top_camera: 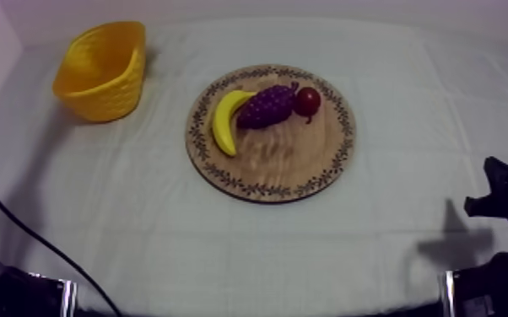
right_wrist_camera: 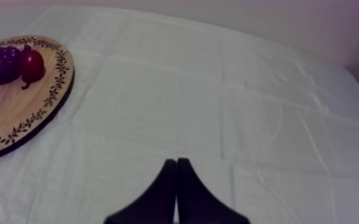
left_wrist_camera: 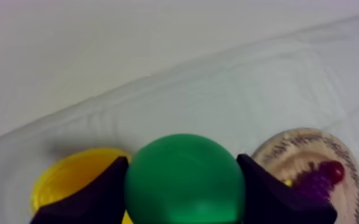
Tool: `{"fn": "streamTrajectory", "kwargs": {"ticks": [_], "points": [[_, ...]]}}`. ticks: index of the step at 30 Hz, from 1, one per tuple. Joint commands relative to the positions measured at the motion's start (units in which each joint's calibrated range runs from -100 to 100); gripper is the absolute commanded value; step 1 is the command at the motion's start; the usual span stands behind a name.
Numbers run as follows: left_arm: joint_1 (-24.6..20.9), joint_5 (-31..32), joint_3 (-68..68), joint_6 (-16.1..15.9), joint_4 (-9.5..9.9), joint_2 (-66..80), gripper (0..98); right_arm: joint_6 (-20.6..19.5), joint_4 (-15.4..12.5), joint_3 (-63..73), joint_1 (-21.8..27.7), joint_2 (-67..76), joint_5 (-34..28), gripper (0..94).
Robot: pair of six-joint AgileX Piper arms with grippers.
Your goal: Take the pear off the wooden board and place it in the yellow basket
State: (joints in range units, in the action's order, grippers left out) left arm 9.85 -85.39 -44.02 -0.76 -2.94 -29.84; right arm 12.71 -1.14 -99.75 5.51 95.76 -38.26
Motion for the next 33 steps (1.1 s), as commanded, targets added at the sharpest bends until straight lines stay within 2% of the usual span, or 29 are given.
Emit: {"fn": "streamTrajectory", "kwargs": {"ticks": [1, 6, 11, 27, 33], "points": [[-3.94, 0.05, -0.96, 0.16, 0.12, -0.94, 61.5, 0.01, 0.00, -0.03, 0.00, -0.01, 0.03, 0.3], [-7.50, 0.02, -2.28, 0.73, 0.82, -3.77, 62.1, 0.01, 0.00, -0.03, 0.00, -0.01, 0.03, 0.3], [-9.03, -0.37, -1.05, 0.75, 1.75, -7.19, 62.2, 0.01, 0.00, -0.03, 0.00, -0.01, 0.03, 0.3], [-9.42, -2.51, 18.93, -2.00, 2.08, -9.60, 64.8, 0.01, 0.00, -0.03, 0.00, -0.01, 0.03, 0.3], [-9.29, -2.48, 22.13, -2.20, 2.04, -10.58, 71.7, 0.01, 0.00, -0.03, 0.00, -0.01, 0.03, 0.3]]}}
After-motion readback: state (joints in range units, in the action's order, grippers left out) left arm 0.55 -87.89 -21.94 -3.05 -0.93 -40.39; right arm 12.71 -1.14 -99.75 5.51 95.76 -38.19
